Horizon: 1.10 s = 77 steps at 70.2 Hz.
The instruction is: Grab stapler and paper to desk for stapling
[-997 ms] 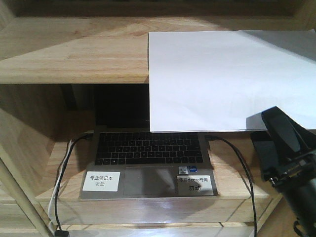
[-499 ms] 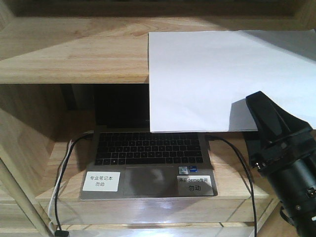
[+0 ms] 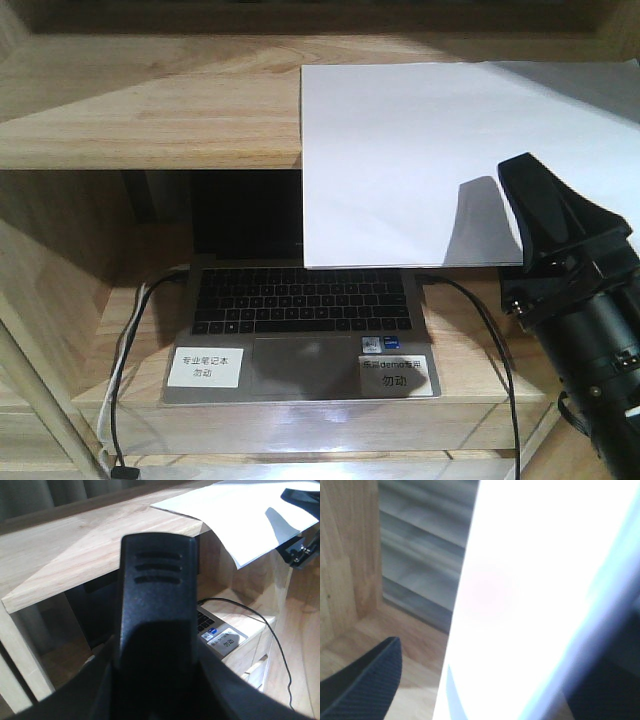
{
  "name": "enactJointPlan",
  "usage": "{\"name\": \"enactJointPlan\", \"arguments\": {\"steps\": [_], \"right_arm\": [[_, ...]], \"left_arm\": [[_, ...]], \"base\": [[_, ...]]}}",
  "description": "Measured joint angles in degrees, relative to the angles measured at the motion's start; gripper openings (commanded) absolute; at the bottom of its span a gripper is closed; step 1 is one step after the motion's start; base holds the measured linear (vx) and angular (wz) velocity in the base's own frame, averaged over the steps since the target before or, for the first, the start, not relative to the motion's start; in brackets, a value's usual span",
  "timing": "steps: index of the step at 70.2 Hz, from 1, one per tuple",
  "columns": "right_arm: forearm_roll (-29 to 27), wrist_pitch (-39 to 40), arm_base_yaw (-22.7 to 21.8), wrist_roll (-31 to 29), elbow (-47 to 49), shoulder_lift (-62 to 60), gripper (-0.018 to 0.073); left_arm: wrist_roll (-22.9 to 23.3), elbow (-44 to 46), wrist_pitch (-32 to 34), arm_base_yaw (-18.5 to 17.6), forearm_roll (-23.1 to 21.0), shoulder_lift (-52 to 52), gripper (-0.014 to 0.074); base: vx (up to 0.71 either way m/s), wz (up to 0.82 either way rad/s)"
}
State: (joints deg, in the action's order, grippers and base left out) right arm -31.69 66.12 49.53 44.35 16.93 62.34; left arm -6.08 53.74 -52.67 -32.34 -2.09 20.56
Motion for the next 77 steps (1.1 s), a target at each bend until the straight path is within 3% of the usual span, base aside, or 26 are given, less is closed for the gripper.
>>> {"name": "enactJointPlan", "arguments": {"steps": [8,21,36,49,68,77], "right_arm": [[1.25,0.0,-2.36,-0.03,0.26,0.0,0.0577],[6.47,0.0,-8.69,4.67,0.26,0.0,0.0561],[8.98,0.0,-9.89,5.79,0.26,0.0,0.0503],[9.73,0.0,-9.89,6.56,0.26,0.0,0.0342],[10.05,0.0,-9.89,7.72,0.26,0.0,-0.0017],[10.93,0.0,-9.89,8.04,0.26,0.0,-0.0011]], "left_arm": [[0.0,0.0,0.0,0.0,0.0,0.0,-0.0006],[0.0,0.0,0.0,0.0,0.0,0.0,-0.0006],[0.0,0.0,0.0,0.0,0.0,0.0,-0.0006],[0.0,0.0,0.0,0.0,0.0,0.0,-0.0006],[0.0,0.0,0.0,0.0,0.0,0.0,-0.0006],[0.0,0.0,0.0,0.0,0.0,0.0,-0.0006]], "base": [[0.0,0.0],[0.0,0.0],[0.0,0.0],[0.0,0.0],[0.0,0.0],[0.0,0.0]]}}
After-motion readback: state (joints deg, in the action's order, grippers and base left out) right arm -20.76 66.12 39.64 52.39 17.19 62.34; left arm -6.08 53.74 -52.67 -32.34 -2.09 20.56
